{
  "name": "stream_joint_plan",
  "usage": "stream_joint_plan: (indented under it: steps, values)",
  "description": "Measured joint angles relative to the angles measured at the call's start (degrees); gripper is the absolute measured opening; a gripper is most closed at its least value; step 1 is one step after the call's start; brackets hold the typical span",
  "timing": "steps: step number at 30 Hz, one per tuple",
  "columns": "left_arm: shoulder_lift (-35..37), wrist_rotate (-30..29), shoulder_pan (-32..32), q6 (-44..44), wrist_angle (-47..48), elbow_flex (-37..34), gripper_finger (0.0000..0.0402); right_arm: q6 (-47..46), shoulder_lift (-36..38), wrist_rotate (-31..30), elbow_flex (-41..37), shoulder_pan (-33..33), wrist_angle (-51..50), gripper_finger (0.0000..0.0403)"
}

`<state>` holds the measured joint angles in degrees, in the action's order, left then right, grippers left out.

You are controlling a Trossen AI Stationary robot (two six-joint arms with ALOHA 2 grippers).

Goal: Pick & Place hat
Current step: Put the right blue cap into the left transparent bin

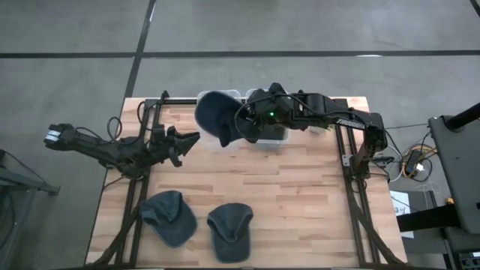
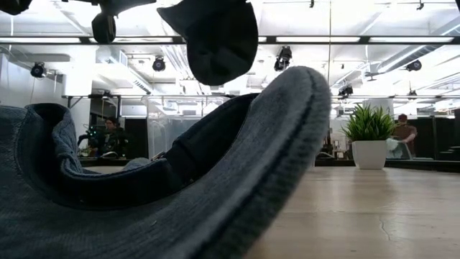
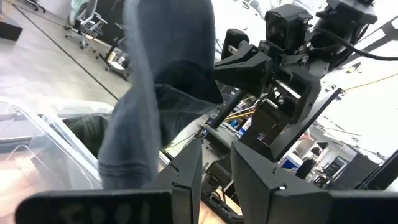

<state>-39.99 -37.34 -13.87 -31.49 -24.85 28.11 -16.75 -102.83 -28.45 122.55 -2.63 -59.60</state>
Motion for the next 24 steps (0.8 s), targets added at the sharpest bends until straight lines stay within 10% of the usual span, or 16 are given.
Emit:
stream_joint_plan:
  steps: [17,24]
  values:
    - [-2.2,-4.3,0.0,-0.1,0.0,-0.2,0.0082,0.6,0.1,0.3,2.8,0.0,-0.2,0.0008]
    - [-2.2,-4.0,0.0,0.0,0.0,-0.2,0.0156,0.6,0.1,0.4,2.8,0.0,-0.2,0.0008]
